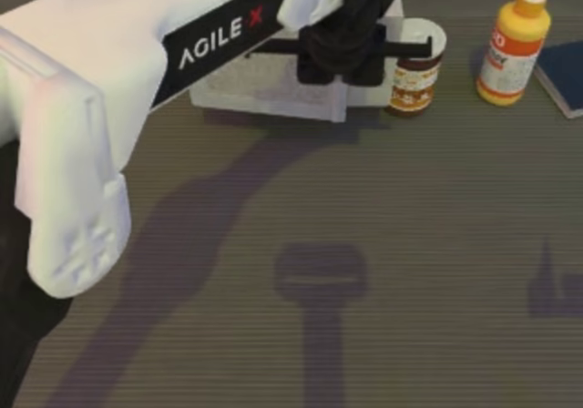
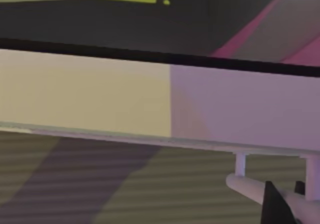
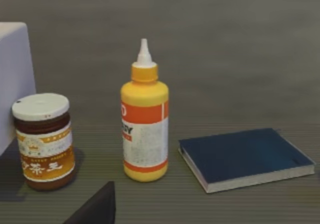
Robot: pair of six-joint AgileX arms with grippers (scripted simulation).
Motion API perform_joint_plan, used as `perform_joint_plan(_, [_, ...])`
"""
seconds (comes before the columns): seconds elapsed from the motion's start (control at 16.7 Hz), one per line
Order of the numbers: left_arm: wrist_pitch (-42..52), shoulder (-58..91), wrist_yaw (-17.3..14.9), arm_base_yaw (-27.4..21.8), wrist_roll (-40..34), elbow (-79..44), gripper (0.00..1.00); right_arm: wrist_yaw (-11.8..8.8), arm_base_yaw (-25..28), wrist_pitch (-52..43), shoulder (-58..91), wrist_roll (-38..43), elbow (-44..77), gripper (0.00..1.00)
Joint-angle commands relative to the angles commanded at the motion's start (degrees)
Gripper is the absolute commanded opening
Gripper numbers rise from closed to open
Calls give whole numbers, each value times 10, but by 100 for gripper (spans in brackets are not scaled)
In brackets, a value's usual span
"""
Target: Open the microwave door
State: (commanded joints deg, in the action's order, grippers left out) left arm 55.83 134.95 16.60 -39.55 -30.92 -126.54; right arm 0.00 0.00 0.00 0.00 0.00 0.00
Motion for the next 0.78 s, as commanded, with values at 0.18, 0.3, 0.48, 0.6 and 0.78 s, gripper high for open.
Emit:
perform_joint_plan(0.18, [0, 0, 0, 0, 0, 0, 0, 0, 0, 0, 0, 0, 0, 100])
perform_joint_plan(0.3, [0, 0, 0, 0, 0, 0, 0, 0, 0, 0, 0, 0, 0, 100])
perform_joint_plan(0.48, [0, 0, 0, 0, 0, 0, 0, 0, 0, 0, 0, 0, 0, 100])
perform_joint_plan(0.6, [-2, 2, -4, -5, -2, 2, 0, 0, 0, 0, 0, 0, 0, 100])
perform_joint_plan(0.78, [-18, -18, -8, -2, 13, 32, 0, 0, 0, 0, 0, 0, 0, 100])
